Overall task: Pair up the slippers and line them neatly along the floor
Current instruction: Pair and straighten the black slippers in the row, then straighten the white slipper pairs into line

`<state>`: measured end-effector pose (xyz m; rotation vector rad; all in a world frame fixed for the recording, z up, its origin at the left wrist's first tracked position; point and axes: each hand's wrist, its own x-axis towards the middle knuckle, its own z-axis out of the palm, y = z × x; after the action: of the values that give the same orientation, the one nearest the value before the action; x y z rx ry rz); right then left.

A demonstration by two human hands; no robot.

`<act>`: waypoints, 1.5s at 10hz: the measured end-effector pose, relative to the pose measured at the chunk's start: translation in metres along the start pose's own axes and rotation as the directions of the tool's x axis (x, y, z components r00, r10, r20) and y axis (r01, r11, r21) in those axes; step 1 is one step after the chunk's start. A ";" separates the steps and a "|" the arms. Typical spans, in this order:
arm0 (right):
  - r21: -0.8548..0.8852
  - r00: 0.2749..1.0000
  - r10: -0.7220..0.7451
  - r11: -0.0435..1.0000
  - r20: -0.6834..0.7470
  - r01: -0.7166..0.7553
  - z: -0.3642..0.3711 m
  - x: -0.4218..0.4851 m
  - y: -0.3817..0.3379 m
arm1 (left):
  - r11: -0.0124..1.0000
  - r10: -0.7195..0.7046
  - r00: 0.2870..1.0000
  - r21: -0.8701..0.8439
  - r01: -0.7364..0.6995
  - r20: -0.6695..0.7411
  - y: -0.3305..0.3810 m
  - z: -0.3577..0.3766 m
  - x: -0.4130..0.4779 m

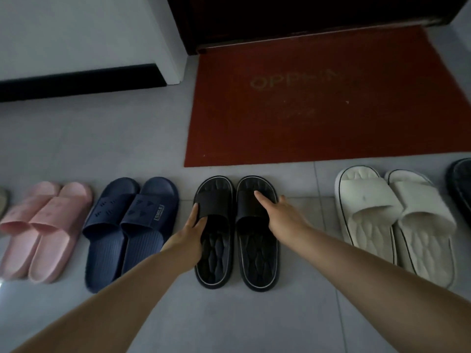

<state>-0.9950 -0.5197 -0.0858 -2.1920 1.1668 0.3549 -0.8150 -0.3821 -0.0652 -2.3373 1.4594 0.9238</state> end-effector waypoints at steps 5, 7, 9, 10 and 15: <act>0.057 0.982 0.166 0.983 0.090 -0.172 -0.062 -0.155 0.039 | 0.990 0.051 0.965 -0.113 -0.082 -0.256 0.008 0.008 -0.011; 0.078 0.937 0.347 0.934 0.041 -0.349 -0.092 -0.195 0.092 | 0.920 0.224 0.910 -0.232 -0.315 -0.349 0.085 -0.008 -0.034; 0.026 0.943 0.333 0.943 -0.011 -0.332 -0.080 -0.197 0.175 | 0.881 0.430 0.871 -0.099 -0.462 -0.238 0.188 -0.006 -0.015; -0.018 0.947 0.309 0.950 -0.084 -0.312 -0.098 -0.178 0.223 | 0.886 0.443 0.889 -0.099 -0.454 -0.113 0.250 -0.002 0.001; 0.057 0.994 -0.100 0.993 -0.033 0.102 -0.090 -0.082 0.270 | 0.909 -0.168 0.972 -0.407 0.089 -0.163 0.302 0.034 0.011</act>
<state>-1.2679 -0.6357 -0.0837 -2.2027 1.0635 0.2432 -1.0877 -0.5164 -0.0599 -2.8532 1.2534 1.0633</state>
